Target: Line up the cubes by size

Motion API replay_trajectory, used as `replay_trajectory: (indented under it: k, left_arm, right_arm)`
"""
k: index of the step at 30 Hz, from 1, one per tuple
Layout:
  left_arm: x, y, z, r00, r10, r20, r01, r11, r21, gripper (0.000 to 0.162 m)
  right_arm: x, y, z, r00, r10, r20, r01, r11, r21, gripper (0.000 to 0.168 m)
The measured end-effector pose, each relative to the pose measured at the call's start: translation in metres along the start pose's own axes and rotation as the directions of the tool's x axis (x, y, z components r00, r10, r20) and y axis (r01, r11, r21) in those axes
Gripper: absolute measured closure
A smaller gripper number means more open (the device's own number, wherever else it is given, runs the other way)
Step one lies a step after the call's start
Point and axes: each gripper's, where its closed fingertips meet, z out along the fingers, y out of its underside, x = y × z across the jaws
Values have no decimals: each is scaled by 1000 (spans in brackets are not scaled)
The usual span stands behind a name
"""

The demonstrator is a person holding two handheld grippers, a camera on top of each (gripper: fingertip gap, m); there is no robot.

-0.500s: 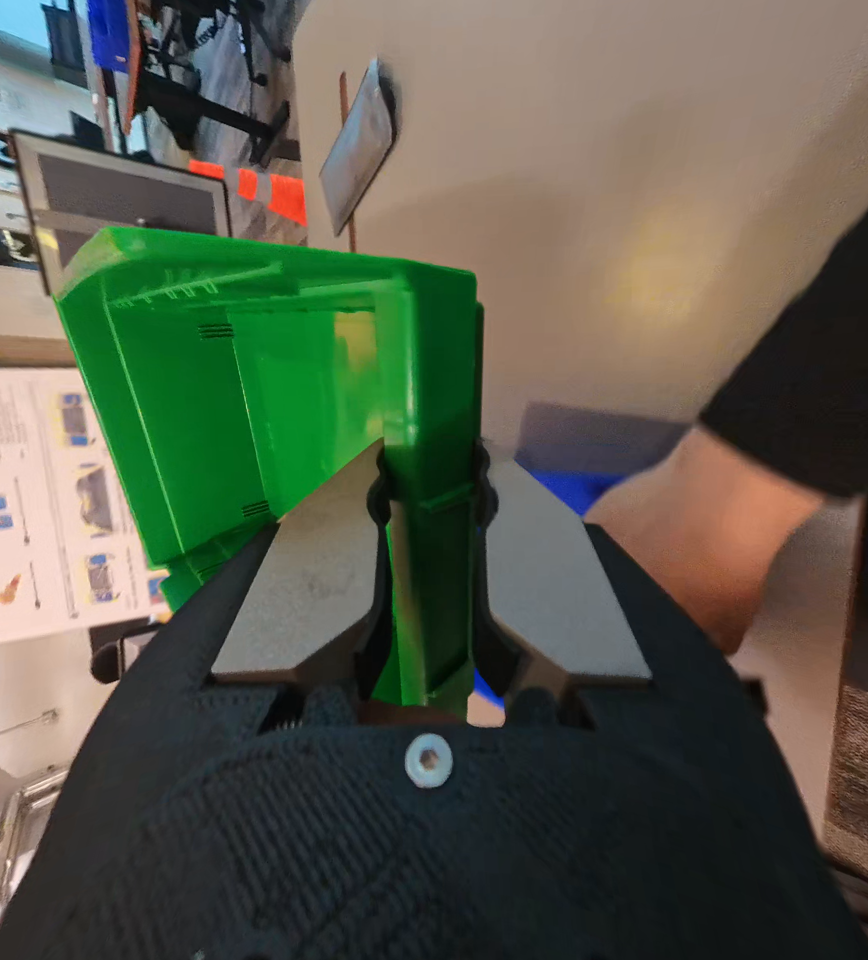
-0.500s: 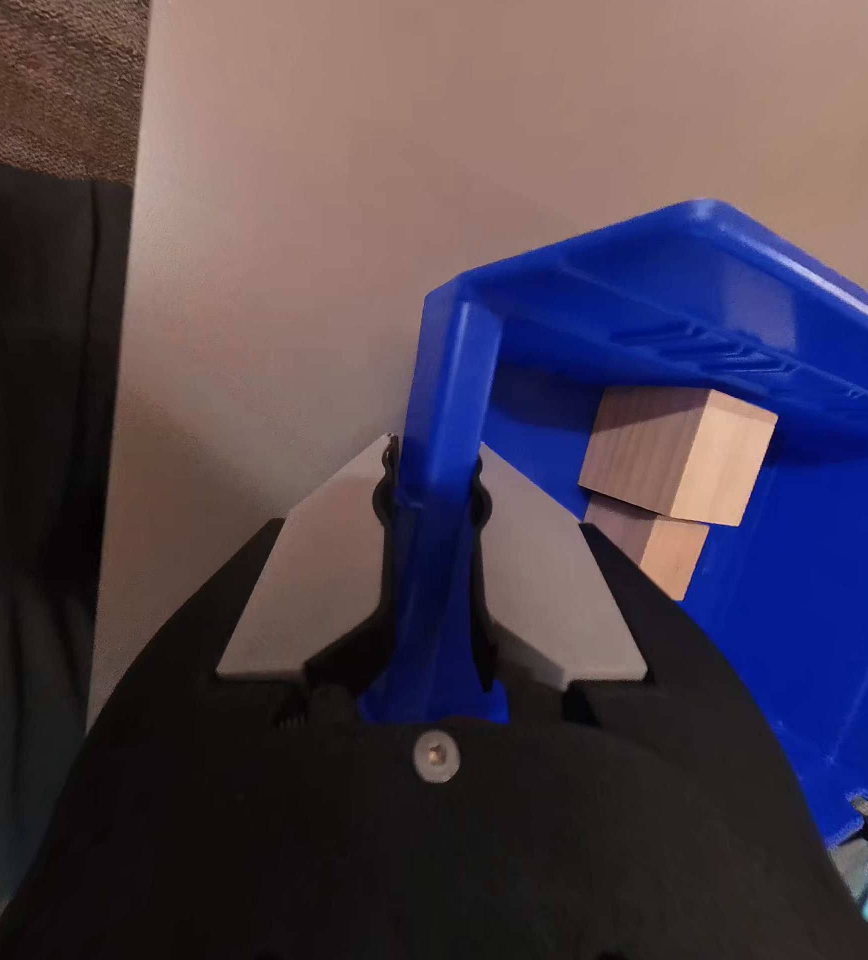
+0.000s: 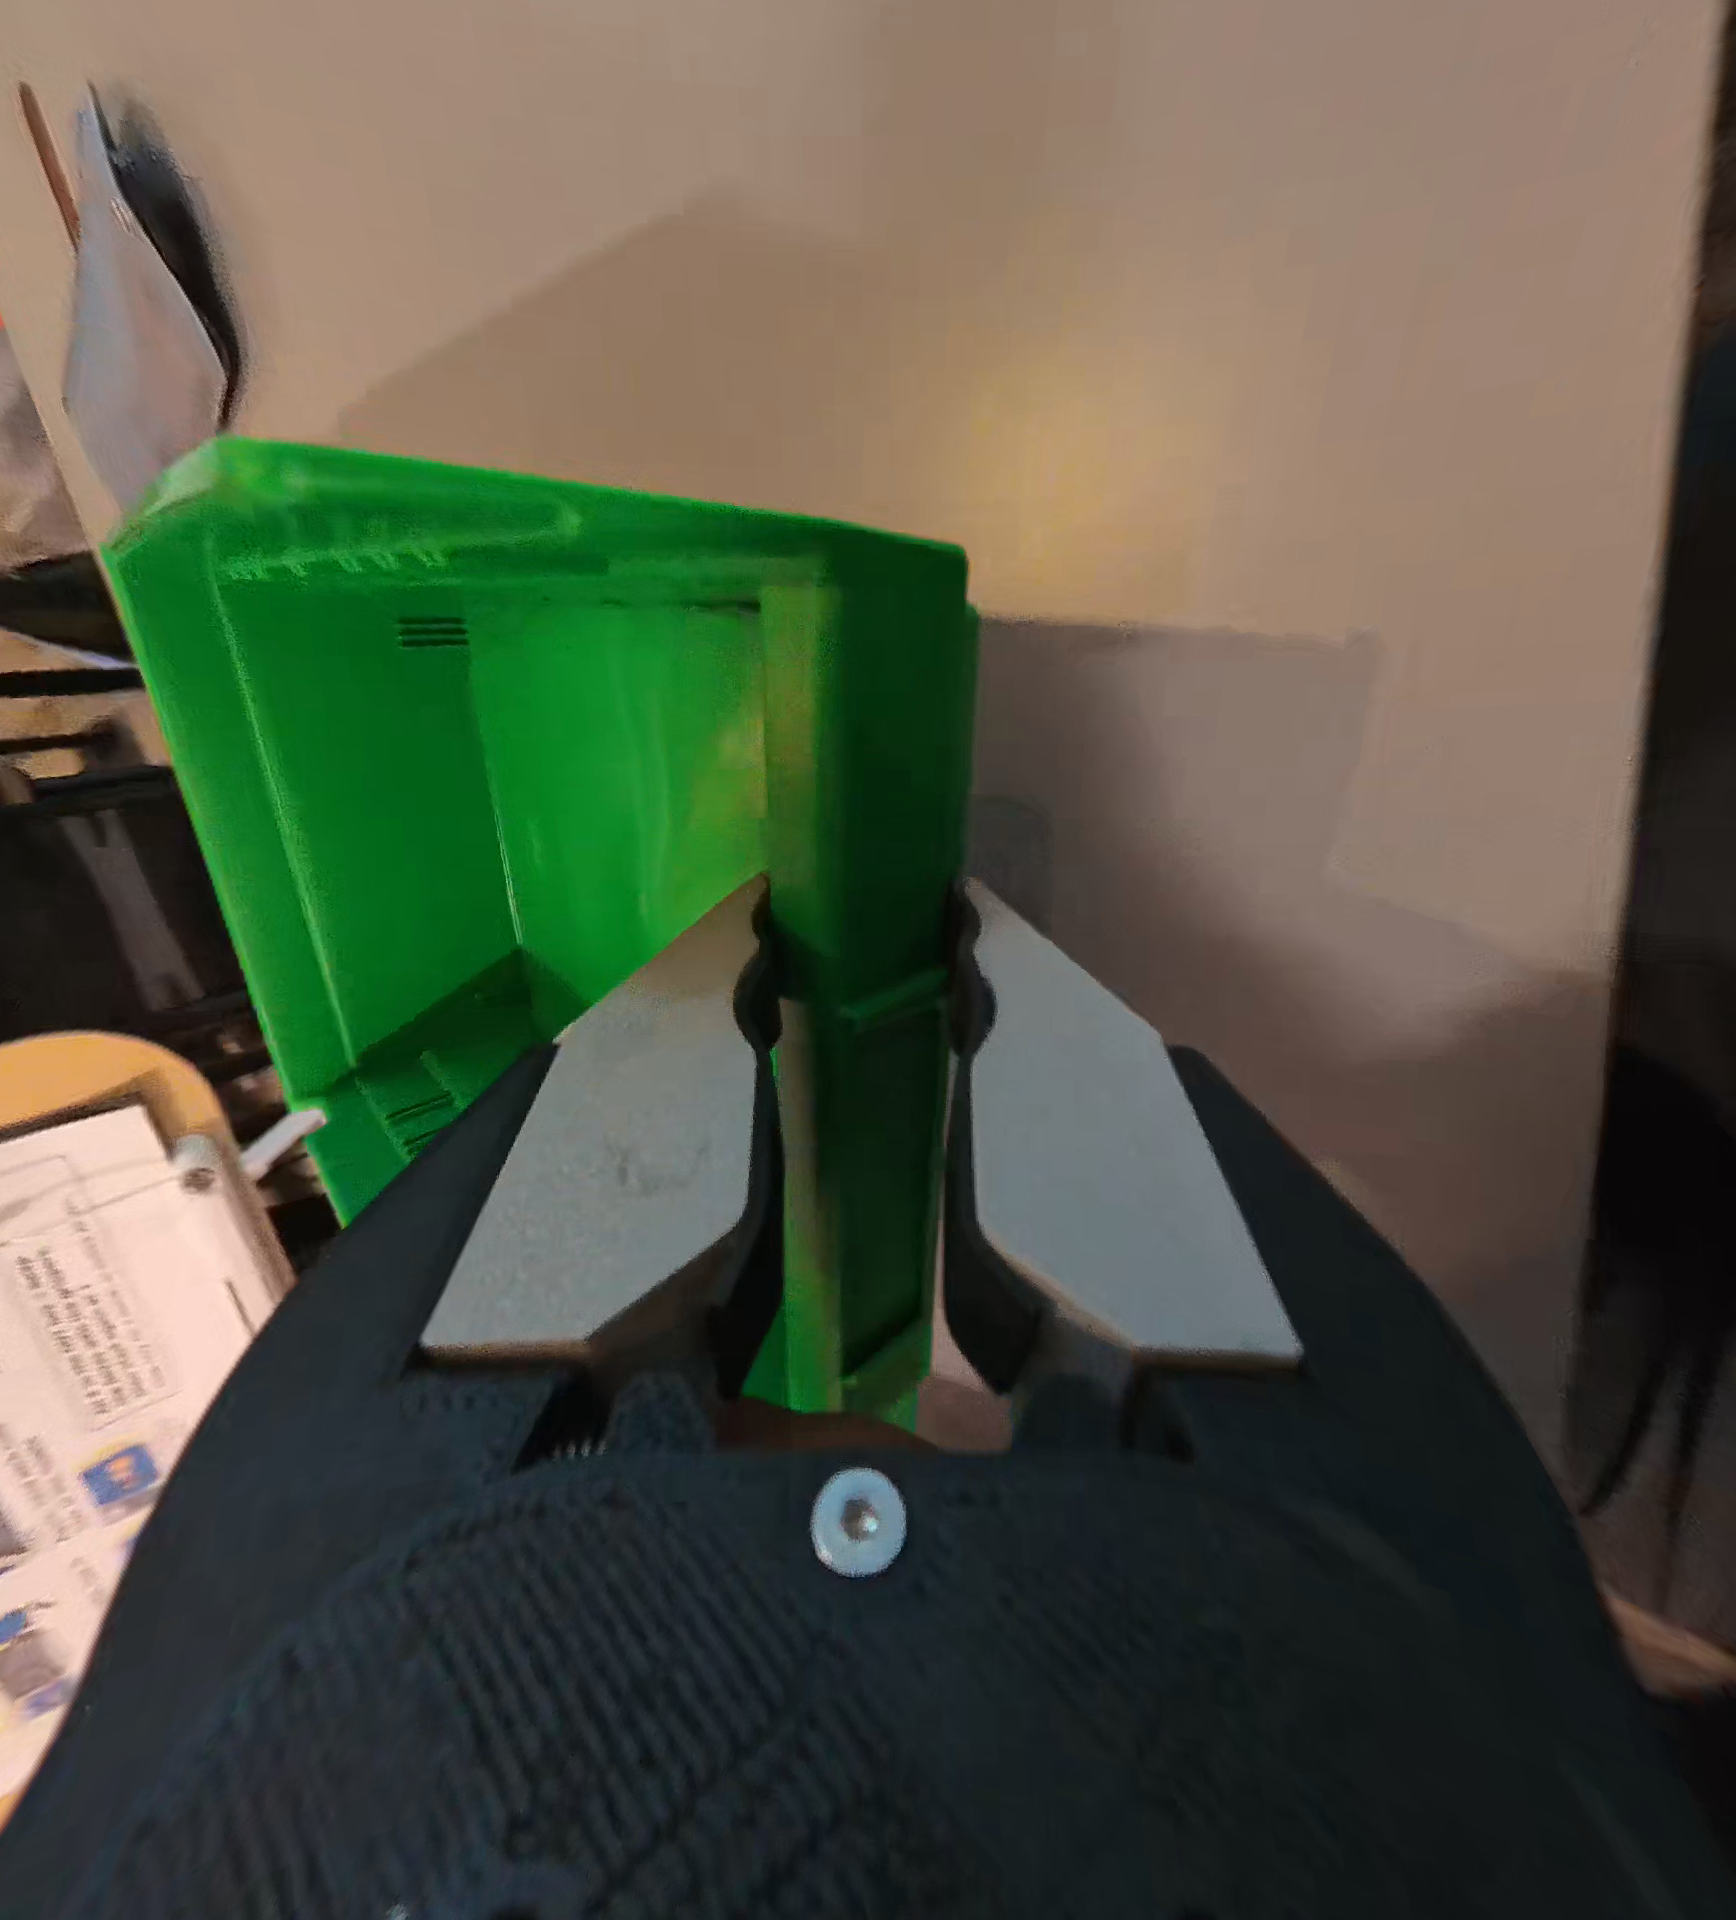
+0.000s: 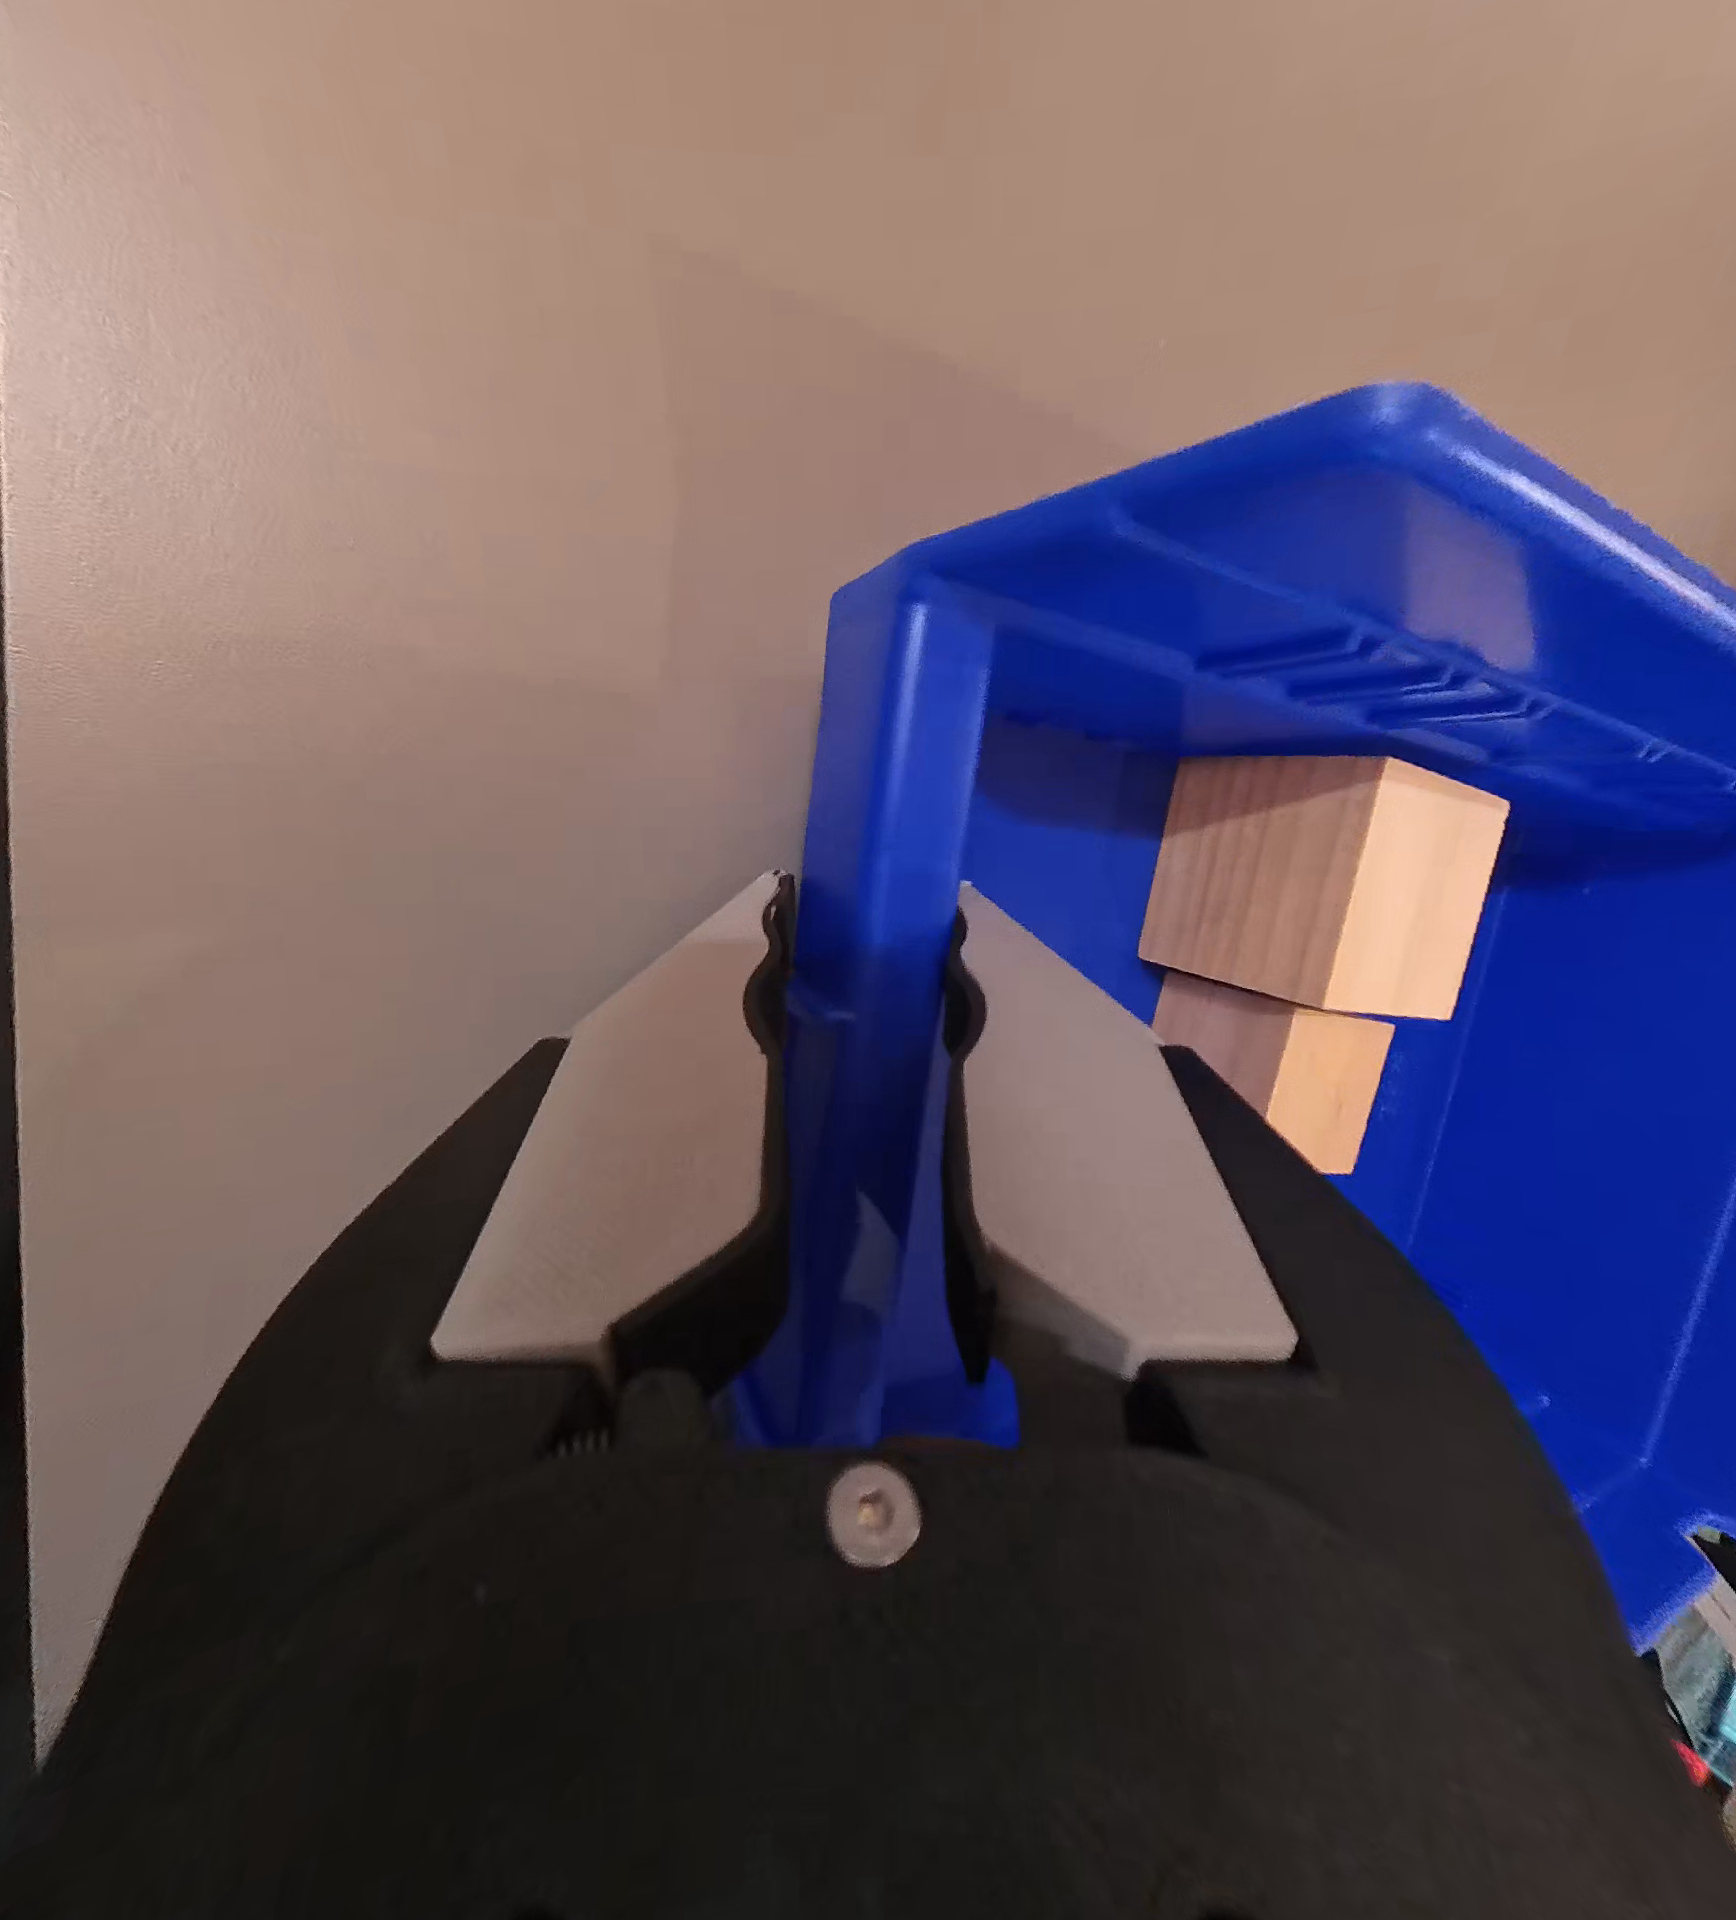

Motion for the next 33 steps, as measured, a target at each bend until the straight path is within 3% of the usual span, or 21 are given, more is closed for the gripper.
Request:
replay_trajectory:
  k: [5,7,9,11,15,18,21,24,25,27,29,33]
  left_arm:
    - [1,-6,36,995,-47,93,49,999,-18,134]
    - [9,0,45,993,-75,88,81,994,-71,132]
    - [5,10,43,988,-89,127,103,988,-113,98]
    - [0,6,25,978,-178,113,181,983,-23,96]
    - [-39,7,-64,907,-386,168,338,906,256,100]
    - [-52,26,-159,836,-528,148,399,770,497,97]
    - [-39,63,-250,781,-618,90,385,590,710,98]
    - [-12,119,-295,724,-690,-1,409,428,806,105]
    - [-1,140,-293,704,-710,-26,435,402,806,105]
    - [23,184,-260,680,-733,-5,503,461,731,101]
    - [49,225,-206,693,-721,24,574,571,587,88]
    - [69,280,-110,753,-652,83,600,734,318,90]
  right_arm:
    - [1,0,0,1000,21,-7,-21,999,31,144]
    - [6,1,-1,998,30,-62,-28,999,40,137]
    - [11,-1,-7,990,25,-137,-15,997,73,128]
    - [11,-7,-17,987,44,-155,-22,989,144,131]
    - [11,-11,-44,982,184,-48,-164,949,271,128]
    - [16,-2,-69,941,326,89,-337,877,343,117]
    - [18,22,-105,843,455,288,-537,748,390,114]
    - [21,61,-158,714,526,462,-700,550,455,104]
    - [22,79,-175,684,544,487,-729,494,473,102]
    - [14,123,-196,670,593,446,-739,473,480,102]
    - [-7,171,-203,689,634,350,-720,546,427,102]
    - [-31,262,-192,711,689,136,-701,683,203,103]
